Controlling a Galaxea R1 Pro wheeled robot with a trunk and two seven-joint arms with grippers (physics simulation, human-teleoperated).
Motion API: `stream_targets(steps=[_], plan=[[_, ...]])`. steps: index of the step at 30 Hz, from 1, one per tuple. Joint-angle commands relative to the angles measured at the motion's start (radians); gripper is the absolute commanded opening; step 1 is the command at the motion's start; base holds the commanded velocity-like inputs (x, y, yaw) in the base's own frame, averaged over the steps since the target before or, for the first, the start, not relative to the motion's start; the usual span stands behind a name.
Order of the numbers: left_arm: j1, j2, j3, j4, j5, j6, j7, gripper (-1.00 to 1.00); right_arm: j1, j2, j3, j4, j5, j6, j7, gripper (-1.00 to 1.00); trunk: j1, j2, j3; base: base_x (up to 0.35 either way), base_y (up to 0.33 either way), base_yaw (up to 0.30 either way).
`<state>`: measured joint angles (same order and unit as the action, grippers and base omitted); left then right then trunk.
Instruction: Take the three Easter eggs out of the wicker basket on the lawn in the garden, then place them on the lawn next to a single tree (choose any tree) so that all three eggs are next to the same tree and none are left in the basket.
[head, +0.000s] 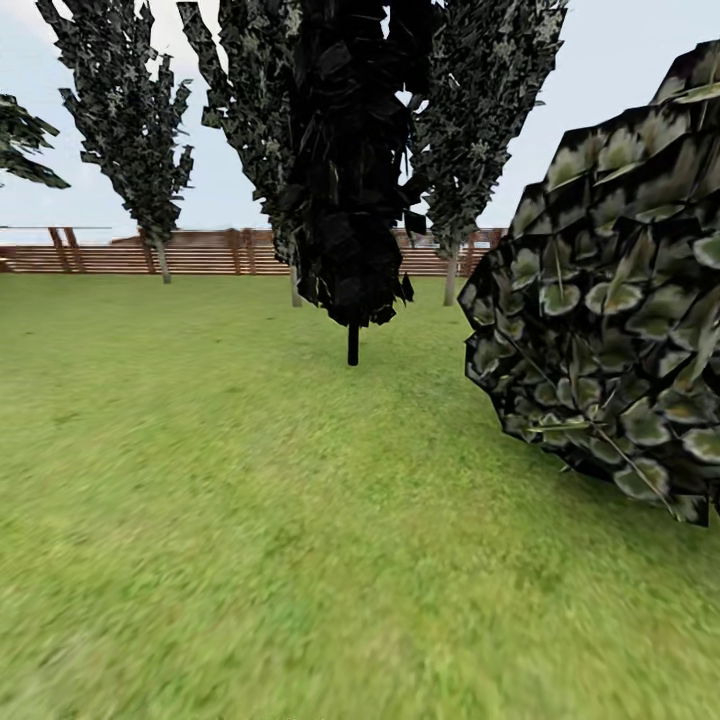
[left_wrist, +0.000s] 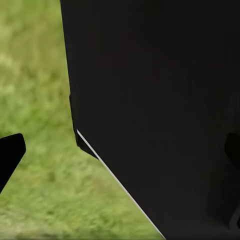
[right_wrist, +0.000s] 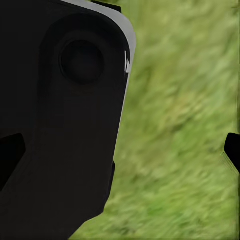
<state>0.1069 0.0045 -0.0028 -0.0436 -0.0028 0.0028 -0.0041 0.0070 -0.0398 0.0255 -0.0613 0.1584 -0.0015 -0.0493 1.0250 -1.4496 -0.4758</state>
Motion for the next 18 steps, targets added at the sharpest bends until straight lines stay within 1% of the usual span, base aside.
stream_targets(steps=[1,4,6,18], plan=[[0.000,0.000,0.000,-0.002,0.000,0.000,0.000,1.00,0.001,0.000,0.002,-0.002,0.007,0.000,-0.004,1.00,0.000,0.000,-0.001,0.000,0.000,0.300],[0.000,0.000,0.000,-0.002,0.000,0.000,0.000,1.00,0.001,0.000,0.002,-0.002,0.007,0.000,-0.004,1.00,0.000,0.000,-0.001,0.022,0.000,0.300],[0.000,0.000,0.000,-0.001,-0.001,0.001,0.000,1.00,0.001,0.000,0.002,-0.002,0.007,-0.001,-0.004,1.00,0.000,0.000,-0.001,0.192,0.000,0.300],[0.000,0.001,0.000,-0.001,-0.002,0.002,-0.002,1.00,0.001,0.000,0.002,-0.002,0.007,0.000,-0.003,1.00,0.000,0.000,-0.001,0.313,0.000,0.300]])
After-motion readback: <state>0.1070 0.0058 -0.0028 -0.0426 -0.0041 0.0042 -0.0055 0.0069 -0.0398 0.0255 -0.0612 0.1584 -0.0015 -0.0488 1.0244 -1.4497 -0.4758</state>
